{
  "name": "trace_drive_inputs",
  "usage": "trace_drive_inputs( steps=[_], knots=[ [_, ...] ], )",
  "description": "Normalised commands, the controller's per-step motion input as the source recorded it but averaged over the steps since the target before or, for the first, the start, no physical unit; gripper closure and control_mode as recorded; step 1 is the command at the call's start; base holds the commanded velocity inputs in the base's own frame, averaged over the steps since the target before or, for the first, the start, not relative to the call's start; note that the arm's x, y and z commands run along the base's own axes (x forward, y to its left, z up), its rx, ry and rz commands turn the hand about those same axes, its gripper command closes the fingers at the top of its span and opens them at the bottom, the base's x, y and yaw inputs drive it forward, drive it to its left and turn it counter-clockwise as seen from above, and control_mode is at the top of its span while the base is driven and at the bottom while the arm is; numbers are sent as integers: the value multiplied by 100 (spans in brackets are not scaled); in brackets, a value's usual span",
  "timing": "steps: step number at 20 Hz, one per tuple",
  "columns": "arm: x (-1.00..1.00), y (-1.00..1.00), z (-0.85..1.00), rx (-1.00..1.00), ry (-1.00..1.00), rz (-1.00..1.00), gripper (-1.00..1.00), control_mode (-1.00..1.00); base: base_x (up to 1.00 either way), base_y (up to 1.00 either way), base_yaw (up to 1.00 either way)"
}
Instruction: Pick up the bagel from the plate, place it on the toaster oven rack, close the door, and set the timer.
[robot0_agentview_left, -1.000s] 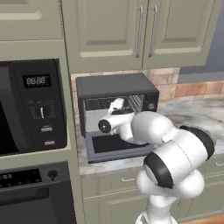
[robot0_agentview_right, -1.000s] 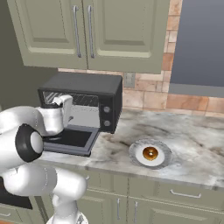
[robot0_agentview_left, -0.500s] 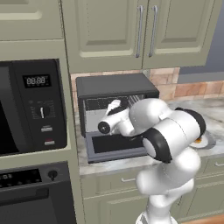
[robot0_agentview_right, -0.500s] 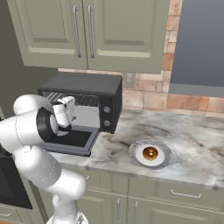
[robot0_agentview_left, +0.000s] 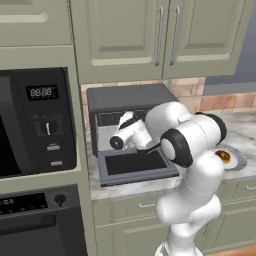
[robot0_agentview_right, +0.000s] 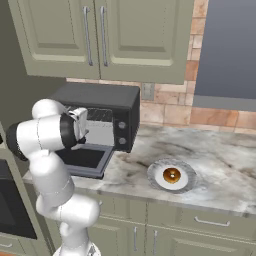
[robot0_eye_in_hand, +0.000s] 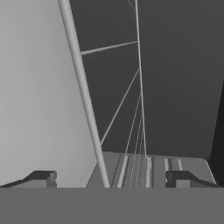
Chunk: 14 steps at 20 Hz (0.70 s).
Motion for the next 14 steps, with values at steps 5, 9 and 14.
trace_drive_inputs(
  steps=[5, 9, 14],
  knots=[
    [37, 12, -20, -3, 0, 1, 100, -100, 0, 0, 0],
    [3, 2, -11, -1, 0, 0, 100, -100, 0, 0, 0],
    [-29, 0, -1, 0, 13, 0, 100, -100, 0, 0, 0]
  ],
)
